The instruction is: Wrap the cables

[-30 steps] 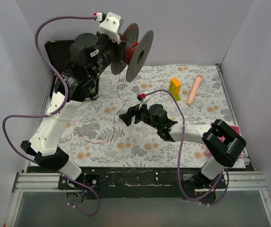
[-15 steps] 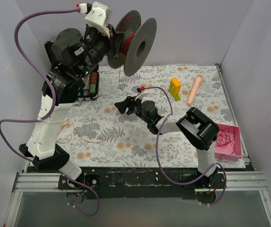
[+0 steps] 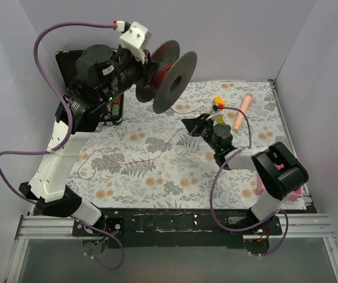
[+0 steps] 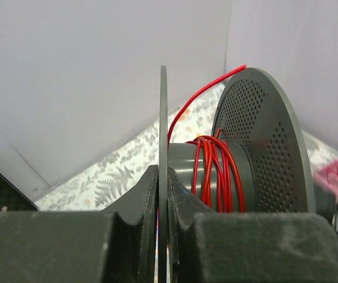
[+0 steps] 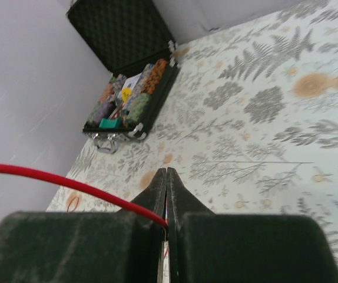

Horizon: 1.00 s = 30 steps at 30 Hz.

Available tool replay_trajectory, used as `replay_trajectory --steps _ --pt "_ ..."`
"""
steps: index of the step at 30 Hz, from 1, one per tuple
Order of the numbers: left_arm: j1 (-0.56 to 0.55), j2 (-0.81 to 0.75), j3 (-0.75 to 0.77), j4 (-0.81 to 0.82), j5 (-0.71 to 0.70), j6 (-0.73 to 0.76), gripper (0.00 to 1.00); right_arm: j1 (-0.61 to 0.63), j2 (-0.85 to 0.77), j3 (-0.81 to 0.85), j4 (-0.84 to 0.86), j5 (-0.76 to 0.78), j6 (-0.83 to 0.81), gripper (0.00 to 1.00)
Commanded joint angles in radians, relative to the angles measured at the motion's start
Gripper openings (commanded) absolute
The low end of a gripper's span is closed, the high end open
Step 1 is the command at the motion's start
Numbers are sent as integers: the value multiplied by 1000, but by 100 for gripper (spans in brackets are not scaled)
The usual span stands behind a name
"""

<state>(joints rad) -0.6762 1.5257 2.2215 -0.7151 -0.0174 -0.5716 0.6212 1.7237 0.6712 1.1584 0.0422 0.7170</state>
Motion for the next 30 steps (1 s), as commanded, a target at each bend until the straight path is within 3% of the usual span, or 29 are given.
replay_trajectory --steps 1,5,9,12,16,25,28,30 --pt "-2 -133 -144 -55 126 94 0 -124 -205 -3 -241 -135 -89 1" --pt "0 -193 -328 -200 232 203 0 -181 -344 94 -674 -185 -293 1" --pt "0 -222 -521 -287 258 282 0 -193 -357 304 -1099 -252 -494 1" --pt "0 -236 -669 -259 199 296 0 -195 -299 479 -1426 -355 -591 1" --pt "-2 -237 -839 -97 -4 270 0 -172 -236 608 -1693 -478 -654 1" --pt "-14 -142 -951 308 -315 225 0 4 -156 941 -1925 -666 -631 1" --pt "-5 -122 -956 437 -372 184 0 26 -179 929 -1826 -771 -564 1" --pt "27 -99 -910 434 -330 97 0 38 -213 860 -1670 -818 -477 1"
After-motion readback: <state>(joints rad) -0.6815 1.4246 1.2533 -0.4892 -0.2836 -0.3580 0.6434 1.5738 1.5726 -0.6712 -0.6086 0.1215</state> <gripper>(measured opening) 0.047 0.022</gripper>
